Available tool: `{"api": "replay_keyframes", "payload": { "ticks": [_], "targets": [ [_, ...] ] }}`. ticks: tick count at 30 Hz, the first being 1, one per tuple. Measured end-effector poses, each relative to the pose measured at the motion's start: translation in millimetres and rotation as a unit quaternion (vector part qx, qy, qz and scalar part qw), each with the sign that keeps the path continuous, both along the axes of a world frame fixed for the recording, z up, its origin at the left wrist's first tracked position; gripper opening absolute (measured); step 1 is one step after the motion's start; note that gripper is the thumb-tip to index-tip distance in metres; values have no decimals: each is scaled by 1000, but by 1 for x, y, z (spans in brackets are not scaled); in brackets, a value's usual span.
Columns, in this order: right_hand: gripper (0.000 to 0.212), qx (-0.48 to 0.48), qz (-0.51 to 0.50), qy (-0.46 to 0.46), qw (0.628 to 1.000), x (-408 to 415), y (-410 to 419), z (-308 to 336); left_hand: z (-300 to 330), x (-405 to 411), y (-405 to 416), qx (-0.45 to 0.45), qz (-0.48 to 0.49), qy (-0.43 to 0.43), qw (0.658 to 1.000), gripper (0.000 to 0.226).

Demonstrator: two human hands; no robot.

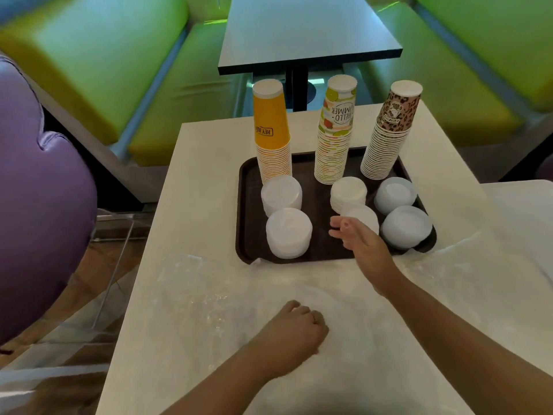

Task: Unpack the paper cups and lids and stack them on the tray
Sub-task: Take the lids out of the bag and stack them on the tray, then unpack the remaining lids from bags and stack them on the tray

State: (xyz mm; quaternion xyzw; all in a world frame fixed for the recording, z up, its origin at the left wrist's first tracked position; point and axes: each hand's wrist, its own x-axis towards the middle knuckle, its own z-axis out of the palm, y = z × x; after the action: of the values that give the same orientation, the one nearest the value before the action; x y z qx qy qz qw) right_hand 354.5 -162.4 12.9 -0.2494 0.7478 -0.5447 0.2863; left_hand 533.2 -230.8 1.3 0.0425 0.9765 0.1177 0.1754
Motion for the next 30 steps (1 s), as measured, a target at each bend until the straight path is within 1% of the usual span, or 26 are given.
{"api": "replay_keyframes", "payload": {
  "ticks": [1, 2, 3, 5, 7, 8, 10, 11, 12, 14, 16, 17, 18, 19, 20, 21, 22, 23, 24, 25, 26, 27, 28, 30],
  "targets": [
    [36, -6, -5, 2, 1000, 2, 6, 3, 0, 2, 0, 39, 52, 42, 997, 17],
    [35, -13, -14, 3, 1000, 4, 12, 7, 4, 2, 0, 101, 122, 74, 985, 12],
    [34, -18, -28, 1, 999, 7, 19, 10, 9, 2, -1, 161, 189, 91, 964, 10],
    [36, -25, -65, -5, 998, 13, 30, 17, 17, 0, -6, 257, 305, 113, 910, 13],
    [40, -36, -93, -6, 995, 24, 43, 22, 25, -2, -10, 357, 402, 131, 833, 14],
    [39, -40, -98, -10, 994, 30, 47, 23, 29, -5, -11, 414, 443, 139, 783, 15],
    [42, -39, -85, -26, 995, 44, 57, 25, 41, -11, -7, 526, 488, 148, 681, 19],
    [48, -33, -66, -36, 997, 51, 59, 26, 47, -14, -4, 556, 493, 150, 652, 20],
    [52, -26, -41, -42, 998, 57, 60, 26, 52, -16, 0, 568, 492, 153, 641, 21],
    [45, -21, -10, -43, 999, 68, 59, 27, 58, -19, 8, 585, 473, 147, 642, 23],
    [39, -25, -18, -13, 999, 74, 58, 26, 62, -21, 16, 618, 448, 125, 634, 30],
    [36, -22, -30, 12, 999, 76, 58, 25, 62, -21, 20, 624, 430, 111, 643, 37],
    [33, -18, -45, 32, 998, 77, 58, 24, 63, -21, 25, 609, 407, 100, 673, 41],
    [30, -13, -58, 40, 997, 77, 59, 24, 64, -21, 31, 566, 385, 97, 722, 40],
    [27, -10, -67, 37, 997, 77, 59, 24, 63, -20, 36, 512, 378, 107, 764, 37],
    [22, -9, -71, 36, 997, 77, 61, 23, 60, -21, 40, 467, 385, 137, 784, 34],
    [15, -13, -69, 39, 997, 75, 63, 22, 59, -22, 42, 456, 402, 171, 776, 25],
    [9, -18, -61, 43, 997, 72, 65, 22, 59, -24, 42, 477, 430, 192, 743, 13],
    [6, -25, -55, 44, 997, 69, 68, 21, 58, -25, 43, 512, 458, 200, 699, 15],
    [4, -34, -54, 42, 997, 65, 71, 23, 57, -28, 44, 543, 487, 204, 653, 25],
    [5, -41, -62, 38, 997, 60, 74, 24, 58, -32, 47, 567, 517, 205, 608, 30],
    [8, -48, -78, 30, 995, 55, 78, 25, 58, -35, 48, 573, 549, 210, 571, 33],
    [10, -56, -95, 20, 994, 48, 83, 28, 60, -38, 49, 570, 577, 218, 542, 36],
    [11, -75, -123, -11, 990, 32, 94, 33, 61, -41, 50, 554, 618, 232, 507, 43]
  ]
}}
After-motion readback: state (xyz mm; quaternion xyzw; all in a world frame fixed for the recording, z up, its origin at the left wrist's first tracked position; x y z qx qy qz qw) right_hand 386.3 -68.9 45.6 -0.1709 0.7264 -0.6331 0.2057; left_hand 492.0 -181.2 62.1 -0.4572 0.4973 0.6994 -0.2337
